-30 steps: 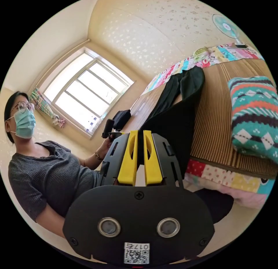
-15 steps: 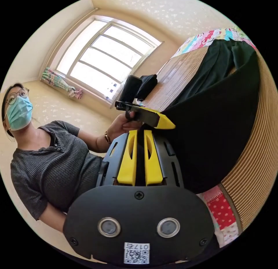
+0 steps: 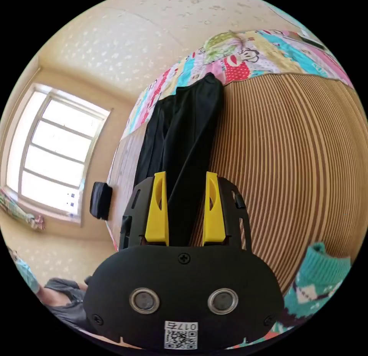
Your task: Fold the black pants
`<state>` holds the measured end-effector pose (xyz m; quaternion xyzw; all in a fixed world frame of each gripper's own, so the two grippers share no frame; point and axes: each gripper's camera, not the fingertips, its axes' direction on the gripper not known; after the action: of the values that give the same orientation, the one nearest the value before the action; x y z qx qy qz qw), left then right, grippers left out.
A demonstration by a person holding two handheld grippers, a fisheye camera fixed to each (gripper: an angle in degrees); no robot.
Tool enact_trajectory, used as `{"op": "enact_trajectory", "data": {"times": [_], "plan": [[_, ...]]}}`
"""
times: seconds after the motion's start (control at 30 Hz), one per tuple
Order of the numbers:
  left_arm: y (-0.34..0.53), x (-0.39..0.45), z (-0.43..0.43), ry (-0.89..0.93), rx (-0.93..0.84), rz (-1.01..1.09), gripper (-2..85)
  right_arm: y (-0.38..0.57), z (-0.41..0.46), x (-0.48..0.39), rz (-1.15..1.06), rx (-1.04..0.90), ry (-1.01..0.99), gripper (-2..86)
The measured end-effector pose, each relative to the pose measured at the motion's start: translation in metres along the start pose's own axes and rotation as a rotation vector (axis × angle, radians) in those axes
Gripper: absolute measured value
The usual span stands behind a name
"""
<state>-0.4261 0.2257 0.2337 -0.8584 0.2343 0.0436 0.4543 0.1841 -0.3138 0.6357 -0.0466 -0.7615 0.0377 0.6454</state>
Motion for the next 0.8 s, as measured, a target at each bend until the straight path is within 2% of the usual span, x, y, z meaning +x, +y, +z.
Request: {"op": "enact_trajectory", "data": {"times": [0.1,0.2,0.27,0.33,0.37,0.43,0.53,0.6,0.7,0.8], "plan": [[0.003,-0.02,-0.01,0.093,0.015,-0.02,2.0,-0.041,0.027,0.055,0.165,0.159,-0.156,14.4],[0.014,-0.046,-0.022,0.17,0.051,-0.06,1.8,-0.072,0.058,0.079,0.236,0.164,-0.095,12.6],[0.022,-0.059,-0.033,0.196,0.083,-0.091,1.5,-0.086,0.07,0.064,0.192,0.161,0.034,7.8],[0.035,-0.065,-0.054,0.198,0.144,-0.111,1.1,-0.098,0.088,-0.021,-0.038,0.18,0.386,4.5],[0.047,-0.064,-0.069,0.194,0.188,-0.103,0.7,-0.097,0.098,-0.05,-0.138,0.178,0.465,4.2],[0.064,-0.06,-0.086,0.204,0.21,-0.107,0.3,-0.069,0.154,-0.158,-0.481,0.17,0.637,3.4],[0.093,-0.041,-0.112,0.188,0.247,-0.135,0.0,-0.028,0.214,-0.242,-0.653,0.138,0.505,3.1],[0.11,-0.02,-0.13,0.069,0.266,-0.154,0.0,-0.015,0.252,-0.268,-0.693,0.089,0.429,3.3],[0.126,-0.018,-0.146,-0.062,0.279,-0.213,0.3,-0.006,0.306,-0.269,-0.655,-0.055,0.336,4.0],[0.135,-0.024,-0.156,-0.154,0.291,-0.273,0.9,0.026,0.29,-0.239,-0.546,-0.038,0.167,5.2]]}}
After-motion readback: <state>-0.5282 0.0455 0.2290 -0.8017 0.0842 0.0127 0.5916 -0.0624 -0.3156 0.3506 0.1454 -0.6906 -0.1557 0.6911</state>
